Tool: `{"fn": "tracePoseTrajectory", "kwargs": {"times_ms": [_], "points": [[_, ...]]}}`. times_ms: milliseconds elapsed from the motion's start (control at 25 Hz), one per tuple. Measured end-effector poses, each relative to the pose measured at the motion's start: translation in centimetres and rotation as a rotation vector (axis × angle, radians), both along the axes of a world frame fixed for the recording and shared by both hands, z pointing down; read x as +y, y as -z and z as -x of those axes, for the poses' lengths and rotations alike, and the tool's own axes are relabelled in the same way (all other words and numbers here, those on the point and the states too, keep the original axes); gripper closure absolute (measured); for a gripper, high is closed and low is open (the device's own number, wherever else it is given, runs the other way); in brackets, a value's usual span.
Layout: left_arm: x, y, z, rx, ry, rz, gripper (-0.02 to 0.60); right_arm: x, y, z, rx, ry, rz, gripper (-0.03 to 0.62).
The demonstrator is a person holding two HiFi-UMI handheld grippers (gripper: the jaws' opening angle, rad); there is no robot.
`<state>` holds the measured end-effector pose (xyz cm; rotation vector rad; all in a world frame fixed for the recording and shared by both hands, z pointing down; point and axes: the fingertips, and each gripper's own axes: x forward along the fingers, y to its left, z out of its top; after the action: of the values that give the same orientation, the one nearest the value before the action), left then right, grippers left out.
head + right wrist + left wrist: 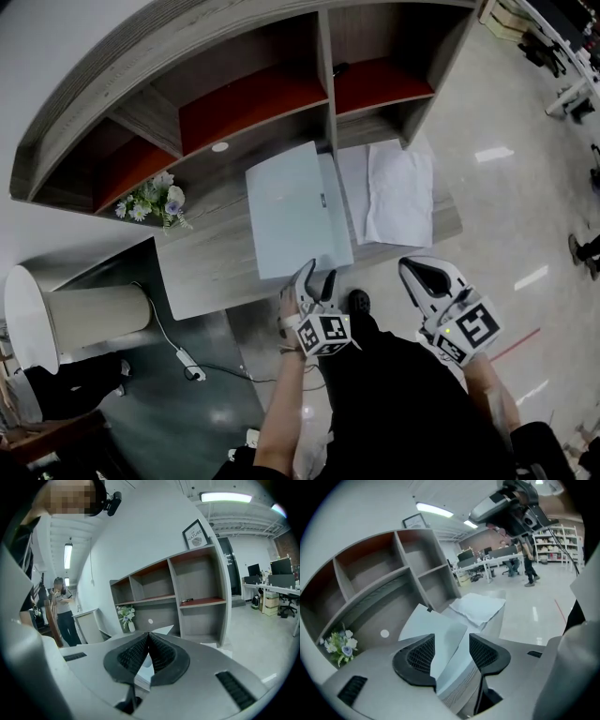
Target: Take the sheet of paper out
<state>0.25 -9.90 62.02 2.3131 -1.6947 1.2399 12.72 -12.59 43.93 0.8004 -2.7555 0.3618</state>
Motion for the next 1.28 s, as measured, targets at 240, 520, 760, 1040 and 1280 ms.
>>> {"fn": "tracePoseTrajectory", "kwargs": {"times_ms": [240, 520, 760, 1040, 1280], "points": [[-0.9, -1.1, -0.2, -0.061, -0.009, -0.004, 0.36, 0.1, -0.6, -0.2, 0.007, -0.003, 0.009, 0.58], [-1.3, -1.1, 0.4, -0.057, 0.031, -0.016, 0.408, 0.1, -0.6, -0.5, 0.008, -0.008, 0.013, 0.582], [-1.4, -0.8, 0.6, -0.021, 0.048, -0.023, 0.442, 0.1, -0.6, -0.4, 0.004, -0.01, 0.011, 0.582], [-1.2, 0.6, 1.1, 0.023, 0.063, -0.05, 0.486, -0.2, -0.3, -0.1, -0.007, -0.016, 0.01, 0.582], [-0.8, 2.7, 2.4, 0.08, 0.1, -0.086, 0.523, -0.4, 0.3, 1.0, -0.026, -0.011, 0.004, 0.582]]}}
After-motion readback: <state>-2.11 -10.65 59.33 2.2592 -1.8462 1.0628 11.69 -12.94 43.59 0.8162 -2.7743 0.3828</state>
